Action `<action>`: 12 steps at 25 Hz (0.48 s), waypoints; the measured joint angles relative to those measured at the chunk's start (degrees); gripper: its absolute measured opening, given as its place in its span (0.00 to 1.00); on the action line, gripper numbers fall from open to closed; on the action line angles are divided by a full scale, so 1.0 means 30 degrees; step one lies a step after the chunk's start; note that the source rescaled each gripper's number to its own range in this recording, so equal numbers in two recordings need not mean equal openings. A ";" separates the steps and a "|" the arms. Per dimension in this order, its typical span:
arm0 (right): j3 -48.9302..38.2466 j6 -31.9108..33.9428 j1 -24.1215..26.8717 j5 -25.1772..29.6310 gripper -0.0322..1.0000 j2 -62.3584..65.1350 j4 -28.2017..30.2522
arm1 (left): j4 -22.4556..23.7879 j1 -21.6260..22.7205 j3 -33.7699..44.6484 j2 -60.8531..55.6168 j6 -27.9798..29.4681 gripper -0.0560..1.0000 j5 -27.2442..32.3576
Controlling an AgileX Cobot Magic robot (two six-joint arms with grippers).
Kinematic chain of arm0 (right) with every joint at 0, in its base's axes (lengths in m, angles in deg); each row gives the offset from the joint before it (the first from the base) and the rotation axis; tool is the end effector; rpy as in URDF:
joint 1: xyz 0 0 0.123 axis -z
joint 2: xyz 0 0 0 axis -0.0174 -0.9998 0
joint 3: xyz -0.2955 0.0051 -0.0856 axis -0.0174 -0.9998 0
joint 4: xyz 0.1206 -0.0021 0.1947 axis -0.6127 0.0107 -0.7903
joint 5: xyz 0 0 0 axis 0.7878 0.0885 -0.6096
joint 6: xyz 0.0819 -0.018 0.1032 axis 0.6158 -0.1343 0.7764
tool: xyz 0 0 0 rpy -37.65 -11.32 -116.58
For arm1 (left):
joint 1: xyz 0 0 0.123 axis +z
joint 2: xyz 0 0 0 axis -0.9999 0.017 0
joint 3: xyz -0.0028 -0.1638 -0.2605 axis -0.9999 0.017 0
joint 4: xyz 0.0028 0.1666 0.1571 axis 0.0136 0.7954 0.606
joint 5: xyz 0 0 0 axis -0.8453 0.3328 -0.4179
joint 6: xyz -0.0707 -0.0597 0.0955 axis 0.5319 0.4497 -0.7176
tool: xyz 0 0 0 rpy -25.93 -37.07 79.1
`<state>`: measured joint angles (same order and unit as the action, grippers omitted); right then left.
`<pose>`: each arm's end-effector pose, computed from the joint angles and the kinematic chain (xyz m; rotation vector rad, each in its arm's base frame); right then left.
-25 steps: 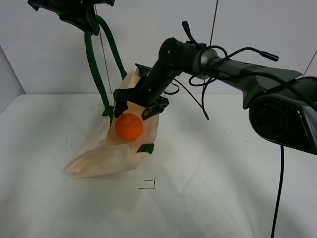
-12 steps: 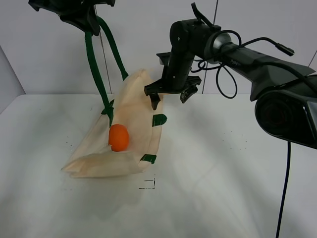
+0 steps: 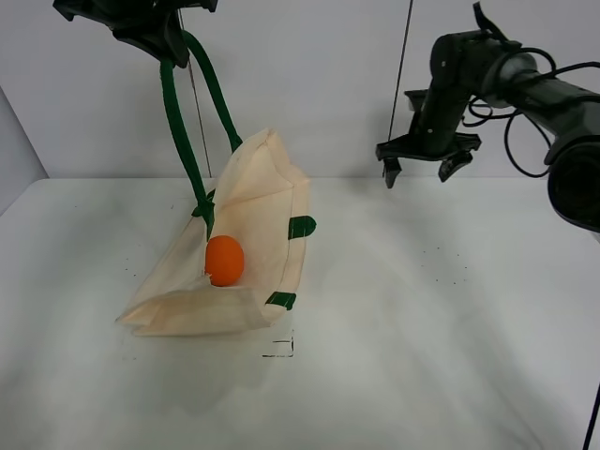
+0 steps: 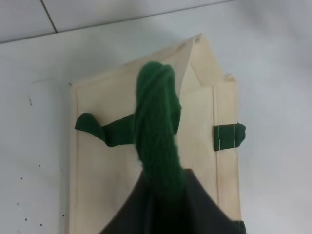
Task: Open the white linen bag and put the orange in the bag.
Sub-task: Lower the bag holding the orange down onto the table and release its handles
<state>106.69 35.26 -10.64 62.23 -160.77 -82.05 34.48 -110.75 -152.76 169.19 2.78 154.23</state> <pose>0.5153 0.0829 0.1918 -0.1882 2.8058 -0.0019 0.3796 -0.1448 0.4154 0.2545 2.3914 -0.1927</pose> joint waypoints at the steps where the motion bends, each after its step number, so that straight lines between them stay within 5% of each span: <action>1: 0.0000 0.0000 0.0483 0.0000 1.00 0.0000 0.0000 | 0.0000 0.0000 0.0000 0.0000 0.0000 0.05 0.0000; 12: -0.0430 -0.0276 0.2088 -0.0003 1.00 0.0602 -0.0696 | 0.0000 0.0000 0.0000 0.0000 0.0000 0.05 0.0000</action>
<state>105.40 34.43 -4.38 62.23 -158.96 -84.14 34.48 -110.75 -152.76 169.19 2.78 154.23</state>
